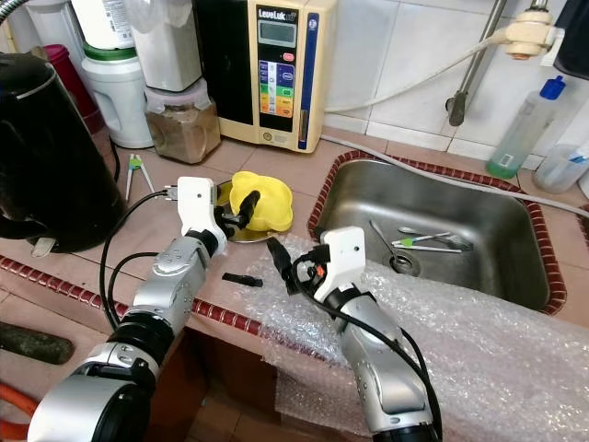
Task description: Kitchen organization
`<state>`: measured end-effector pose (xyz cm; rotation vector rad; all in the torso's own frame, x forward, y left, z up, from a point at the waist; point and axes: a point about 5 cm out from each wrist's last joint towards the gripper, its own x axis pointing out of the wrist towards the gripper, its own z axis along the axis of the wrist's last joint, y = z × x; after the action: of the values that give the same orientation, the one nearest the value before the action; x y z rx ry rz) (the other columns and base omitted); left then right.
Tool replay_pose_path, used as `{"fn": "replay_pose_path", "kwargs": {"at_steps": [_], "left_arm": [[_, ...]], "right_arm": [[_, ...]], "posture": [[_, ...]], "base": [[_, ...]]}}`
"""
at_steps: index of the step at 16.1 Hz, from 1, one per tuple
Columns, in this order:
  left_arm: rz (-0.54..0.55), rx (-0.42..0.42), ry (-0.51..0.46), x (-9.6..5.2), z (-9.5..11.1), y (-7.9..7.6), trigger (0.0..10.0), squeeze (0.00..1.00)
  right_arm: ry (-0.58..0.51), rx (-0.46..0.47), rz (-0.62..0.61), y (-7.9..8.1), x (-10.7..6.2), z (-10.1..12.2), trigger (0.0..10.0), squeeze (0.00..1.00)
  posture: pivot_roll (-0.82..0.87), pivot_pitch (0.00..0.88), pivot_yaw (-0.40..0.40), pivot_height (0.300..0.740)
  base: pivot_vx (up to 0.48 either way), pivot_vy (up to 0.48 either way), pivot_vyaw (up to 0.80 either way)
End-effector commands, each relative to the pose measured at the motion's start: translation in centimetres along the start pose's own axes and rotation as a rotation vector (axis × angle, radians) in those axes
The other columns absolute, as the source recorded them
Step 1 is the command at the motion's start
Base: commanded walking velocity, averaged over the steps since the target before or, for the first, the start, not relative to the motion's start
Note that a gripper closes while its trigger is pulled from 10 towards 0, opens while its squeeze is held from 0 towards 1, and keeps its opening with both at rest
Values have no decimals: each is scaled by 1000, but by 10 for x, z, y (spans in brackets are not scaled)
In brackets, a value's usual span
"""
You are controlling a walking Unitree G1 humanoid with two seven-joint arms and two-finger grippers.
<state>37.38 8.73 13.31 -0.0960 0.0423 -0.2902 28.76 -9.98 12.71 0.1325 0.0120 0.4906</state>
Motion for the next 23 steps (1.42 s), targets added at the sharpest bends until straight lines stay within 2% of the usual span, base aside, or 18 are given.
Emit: {"fn": "replay_pose_path", "kwargs": {"at_steps": [1, 7, 12, 13, 14, 15, 17, 18, 21, 23], "left_arm": [[-13, 22, 48, 1, -4, -2, 0, 0], [1, 26, 92, 1, -9, 1, 0, 0], [43, 12, 52, 2, 0, 7, 0, 0], [48, -3, -10, 3, 9, 9, 3020, 0], [42, 11, -30, 3, 13, 9, 9529, 0], [35, 31, -58, 3, 17, 8, 10000, 0], [7, 3, -98, 4, 22, 3, 10000, 0], [-25, -12, -106, 4, 22, -1, 10000, 1000], [-51, -33, -92, 3, 20, -5, 10000, 1000], [-28, -27, -76, 3, 17, -3, 10000, 1000]], "right_arm": [[-12, -39, 19, 3, 0, 6, 10000, 0], [2, -62, 14, 0, 0, 5, 10000, 0], [7, -80, 9, -1, 1, 4, 10000, 0], [7, -81, 6, -2, 1, 5, 10000, 0], [7, -83, 3, -3, 1, 5, 10000, 0], [5, -86, -2, -4, 0, 5, 10000, 0], [3, -92, -9, -5, 0, 5, 10000, 0], [4, -96, -12, -6, 1, 5, 10000, 0], [8, -102, -12, -6, 1, 4, 10000, 0], [9, -105, -12, -5, 1, 4, 10000, 0]], "posture": [[120, 0, 19, 740], [120, 0, 19, 740], [123, 0, 20, 740], [123, 0, 20, 740], [123, 0, 20, 740], [124, 0, 20, 740], [124, 0, 21, 740], [124, 0, 23, 740], [122, 0, 25, 740], [118, 0, 26, 740]], "base": [[0, 0, 0], [0, 0, 0], [0, 0, 0], [0, 0, 0], [0, 0, 0], [0, 0, 0], [0, 0, 0], [0, 0, 0], [0, 0, 0], [0, 0, 0]]}}
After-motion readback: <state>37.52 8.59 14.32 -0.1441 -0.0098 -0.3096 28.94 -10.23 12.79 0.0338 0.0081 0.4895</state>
